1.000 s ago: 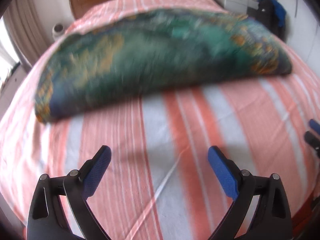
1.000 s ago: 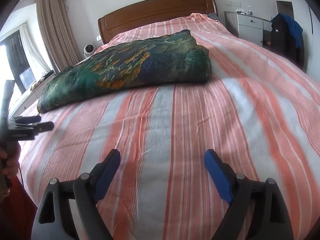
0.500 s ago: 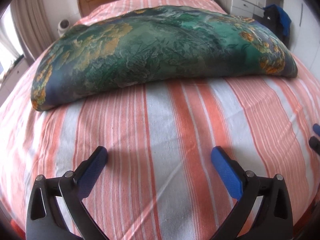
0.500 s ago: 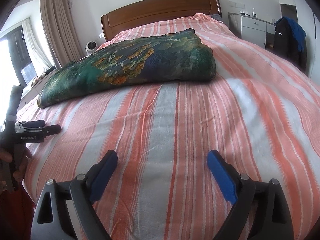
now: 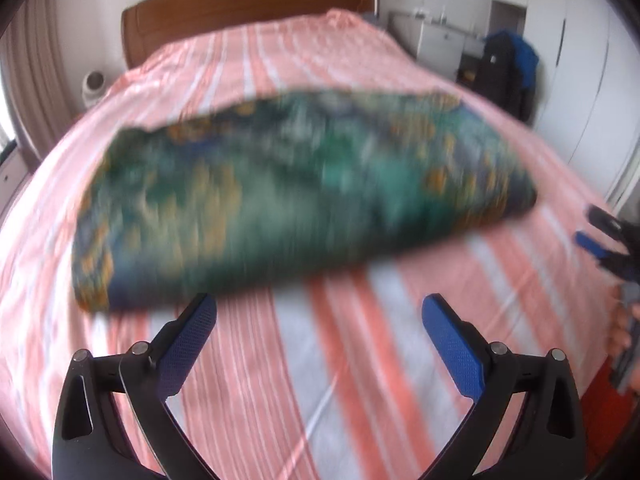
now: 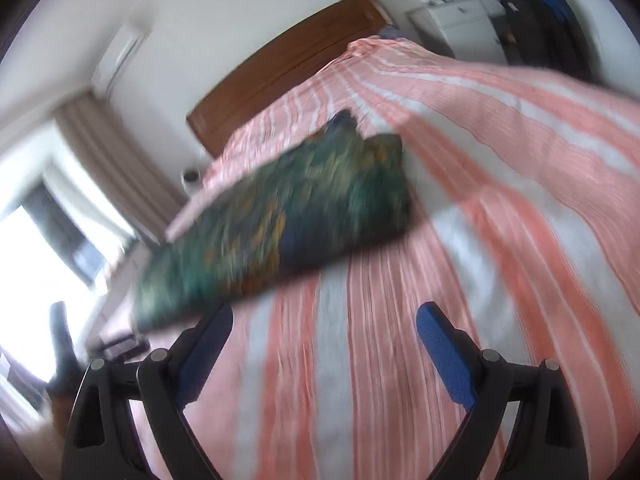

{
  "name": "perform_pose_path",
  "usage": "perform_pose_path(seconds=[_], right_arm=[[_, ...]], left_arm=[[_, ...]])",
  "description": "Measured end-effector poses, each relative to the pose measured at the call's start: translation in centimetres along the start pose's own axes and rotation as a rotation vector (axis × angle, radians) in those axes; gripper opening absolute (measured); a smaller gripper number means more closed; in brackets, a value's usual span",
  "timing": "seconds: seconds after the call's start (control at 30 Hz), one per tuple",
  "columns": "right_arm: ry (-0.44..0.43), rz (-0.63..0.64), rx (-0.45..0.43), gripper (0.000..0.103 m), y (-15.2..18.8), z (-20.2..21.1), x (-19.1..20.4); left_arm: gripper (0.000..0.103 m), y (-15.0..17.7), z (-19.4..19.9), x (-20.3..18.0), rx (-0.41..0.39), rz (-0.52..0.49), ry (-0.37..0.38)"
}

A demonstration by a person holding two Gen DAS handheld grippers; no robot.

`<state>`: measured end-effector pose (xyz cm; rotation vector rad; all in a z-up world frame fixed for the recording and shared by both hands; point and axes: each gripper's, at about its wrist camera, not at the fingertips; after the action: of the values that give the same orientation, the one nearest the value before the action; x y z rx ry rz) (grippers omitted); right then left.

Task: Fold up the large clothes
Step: 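Grip the folded bundle end with the left tool and fold it over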

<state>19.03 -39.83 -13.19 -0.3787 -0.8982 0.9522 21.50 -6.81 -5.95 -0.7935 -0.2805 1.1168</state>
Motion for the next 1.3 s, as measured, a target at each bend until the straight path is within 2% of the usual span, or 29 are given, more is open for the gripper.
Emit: perform_pose_path(seconds=[0.1,0.17,0.2,0.23,0.27,0.3,0.37,0.43,0.5,0.6,0.67,0.73,0.83,0.87,0.9,0.93,0.97,1.03,1.1,1.13,1.17,1.2,1.3], right_arm=[[-0.089,-0.243,0.045,0.092,-3.7,-4.1,-2.4],[-0.102,-0.381,0.112,0.092,-5.1,-7.9,-3.8],[-0.11,-0.46,0.153,0.09,-5.2,-10.3,-4.6],[-0.099,-0.487,0.158,0.086,-5.3,-11.0,-4.7],[-0.099,-0.495,0.141,0.074,-5.5,-11.4,-4.4],[-0.131,-0.453,0.127,0.061,-6.1,-11.6,-3.3],[-0.121,-0.355,0.073,0.034,-6.9,-10.6,-1.3],[-0.121,-0.248,0.011,0.032,-7.4,-8.7,1.1],[-0.069,-0.065,-0.06,0.03,-7.6,-6.4,4.8],[0.014,0.272,-0.174,0.03,-6.3,-3.0,12.1],[0.045,0.425,-0.229,0.03,-4.9,-1.8,15.8],[0.078,0.585,-0.281,0.03,-2.9,-1.0,19.7],[0.133,0.787,-0.351,0.029,0.5,-1.2,24.2],[0.163,0.857,-0.382,0.029,1.8,-1.3,25.4],[0.183,0.922,-0.406,0.029,3.0,-1.6,26.6],[0.187,0.951,-0.416,0.029,3.7,-1.8,27.2],[0.187,0.965,-0.416,0.029,4.1,-2.2,27.7],[0.166,0.927,-0.382,0.03,3.9,-2.4,27.6],[0.09,0.852,-0.341,0.047,3.1,-1.4,26.8],[0.017,0.793,-0.302,0.054,2.4,-0.3,26.0],[-0.022,0.753,-0.28,0.067,2.0,0.4,25.3],[-0.064,0.697,-0.27,0.074,1.6,1.7,24.3],[-0.072,0.643,-0.266,0.079,2.0,3.5,21.8]], left_arm=[[0.102,-2.9,0.5,0.0,-0.018,-0.007,0.018],[0.102,-4.4,0.8,-0.3,-0.017,-0.026,0.017],[0.102,-5.0,0.8,-0.6,-0.012,-0.04,0.018],[0.102,-5.7,1.0,-0.6,-0.008,-0.053,0.022],[0.102,-6.8,1.2,-1.1,-0.003,-0.081,0.033],[0.102,-7.8,1.0,-1.3,-0.002,-0.103,0.04],[0.102,-9.8,0.8,-2.5,-0.003,-0.139,0.064],[0.102,-12.5,0.0,-3.9,0.012,-0.149,0.124],[0.102,-14.9,-1.5,-5.6,0.041,-0.159,0.188],[0.102,-17.8,-4.6,-8.1,0.146,-0.198,0.28],[0.102,-18.8,-6.2,-9.5,0.19,-0.229,0.281],[0.102,-19.1,-6.8,-10.3,0.212,-0.247,0.252],[0.102,-18.6,-6.9,-10.5,0.232,-0.243,0.163],[0.095,-18.2,-7.0,-10.4,0.238,-0.243,0.12],[0.082,-17.7,-7.1,-10.2,0.242,-0.248,0.068],[0.039,-17.5,-7.1,-9.9,0.241,-0.25,0.027],[0.03,-17.5,-6.9,-8.8,0.238,-0.223,0.032],[0.024,-18.0,-6.0,-6.1,0.224,-0.136,0.102],[0.023,-18.6,-4.7,-3.2,0.208,-0.09,0.129],[0.023,-18.9,-4.0,-1.4,0.195,-0.061,0.145],[0.023,-19.2,-3.2,0.5,0.181,-0.031,0.163],[0.023,-19.3,-2.3,3.0,0.162,0.006,0.185],[0.023,-18.4,-0.1,10.0,0.122,0.099,0.193]])
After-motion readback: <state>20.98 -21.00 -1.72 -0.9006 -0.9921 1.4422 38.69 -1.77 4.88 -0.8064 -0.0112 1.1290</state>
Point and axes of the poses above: each gripper's, at about its wrist camera, not at the fingertips, and z roughly against the way its jaws point, x to its left, y to its underside, and after that the axes turned 13 degrees about y, right-handed
